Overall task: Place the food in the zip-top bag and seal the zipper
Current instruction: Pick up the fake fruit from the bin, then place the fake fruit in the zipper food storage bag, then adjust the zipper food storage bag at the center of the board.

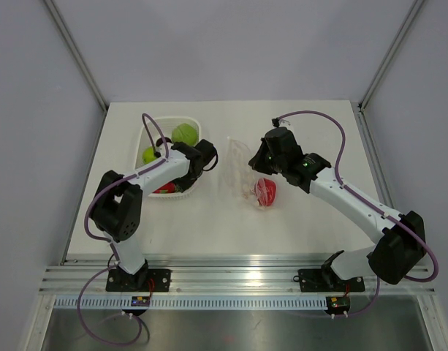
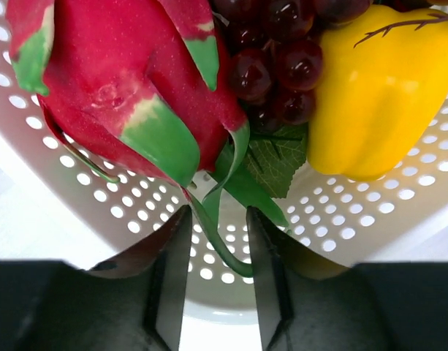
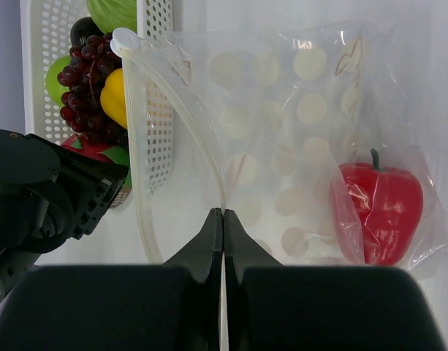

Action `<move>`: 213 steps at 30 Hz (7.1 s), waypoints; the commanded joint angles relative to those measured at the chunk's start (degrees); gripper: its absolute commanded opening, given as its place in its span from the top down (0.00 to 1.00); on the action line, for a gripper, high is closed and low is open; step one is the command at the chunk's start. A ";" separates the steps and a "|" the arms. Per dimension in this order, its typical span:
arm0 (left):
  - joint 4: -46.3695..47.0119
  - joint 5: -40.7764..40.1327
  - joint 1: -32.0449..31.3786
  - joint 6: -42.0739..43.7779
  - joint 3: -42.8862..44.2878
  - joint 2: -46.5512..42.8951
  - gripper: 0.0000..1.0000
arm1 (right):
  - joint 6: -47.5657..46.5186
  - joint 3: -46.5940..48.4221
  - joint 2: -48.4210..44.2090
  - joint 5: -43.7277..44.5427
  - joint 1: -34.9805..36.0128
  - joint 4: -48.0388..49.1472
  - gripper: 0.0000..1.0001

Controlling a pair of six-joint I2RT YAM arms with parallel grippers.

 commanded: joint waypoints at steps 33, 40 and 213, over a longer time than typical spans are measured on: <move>4.49 -2.51 1.04 9.20 -3.14 -23.38 1.00 | 0.10 3.40 4.58 -1.73 3.68 2.58 1.00; 5.80 0.30 1.65 17.44 -0.06 -29.00 1.00 | 0.18 3.31 5.20 -1.82 3.85 2.84 1.00; 30.68 56.11 4.73 49.98 0.21 -21.98 1.00 | -1.66 -3.45 -10.36 -2.17 -2.56 6.18 1.00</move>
